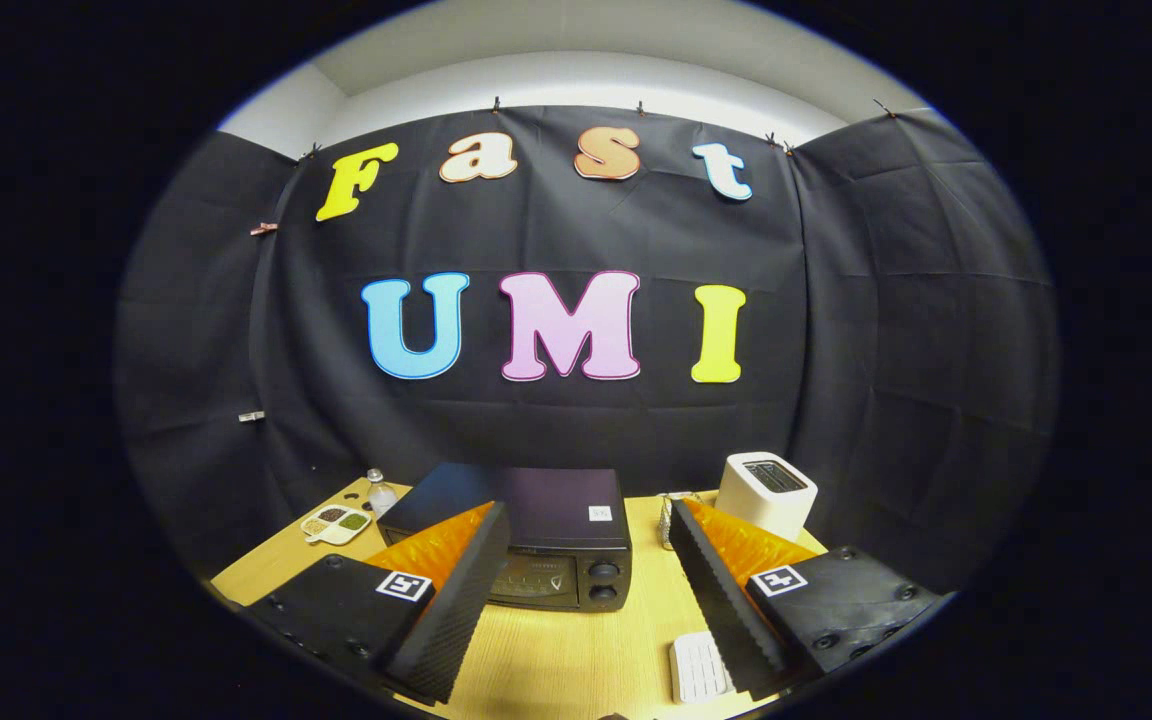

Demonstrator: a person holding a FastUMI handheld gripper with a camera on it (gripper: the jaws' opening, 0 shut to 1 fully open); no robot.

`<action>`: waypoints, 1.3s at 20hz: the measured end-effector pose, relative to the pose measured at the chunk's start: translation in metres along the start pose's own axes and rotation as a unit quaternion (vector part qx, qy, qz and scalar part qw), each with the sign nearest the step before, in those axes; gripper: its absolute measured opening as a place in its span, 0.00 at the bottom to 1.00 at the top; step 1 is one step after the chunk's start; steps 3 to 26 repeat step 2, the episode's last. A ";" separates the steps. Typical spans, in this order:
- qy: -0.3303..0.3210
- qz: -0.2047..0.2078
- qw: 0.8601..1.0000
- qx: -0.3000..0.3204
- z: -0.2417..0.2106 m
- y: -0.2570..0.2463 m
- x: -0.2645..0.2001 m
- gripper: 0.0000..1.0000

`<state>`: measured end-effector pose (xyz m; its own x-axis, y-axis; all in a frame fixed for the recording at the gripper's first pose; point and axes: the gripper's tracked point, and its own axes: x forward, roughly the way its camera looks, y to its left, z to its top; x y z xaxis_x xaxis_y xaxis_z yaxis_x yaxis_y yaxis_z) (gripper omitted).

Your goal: Open the toaster oven, put the food inside, and close the toaster oven door.

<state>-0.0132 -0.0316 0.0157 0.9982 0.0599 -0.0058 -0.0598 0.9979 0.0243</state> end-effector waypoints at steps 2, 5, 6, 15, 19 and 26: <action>-0.001 0.002 1.000 0.004 0.003 0.003 0.004 0.99; -0.001 0.002 1.000 0.004 0.003 0.003 0.004 0.99; -0.001 0.002 1.000 0.004 0.003 0.003 0.004 0.99; -0.001 0.002 1.000 0.004 0.003 0.003 0.004 0.99; -0.001 0.002 1.000 0.004 0.003 0.003 0.004 0.99; -0.001 0.002 1.000 0.004 0.003 0.003 0.004 0.99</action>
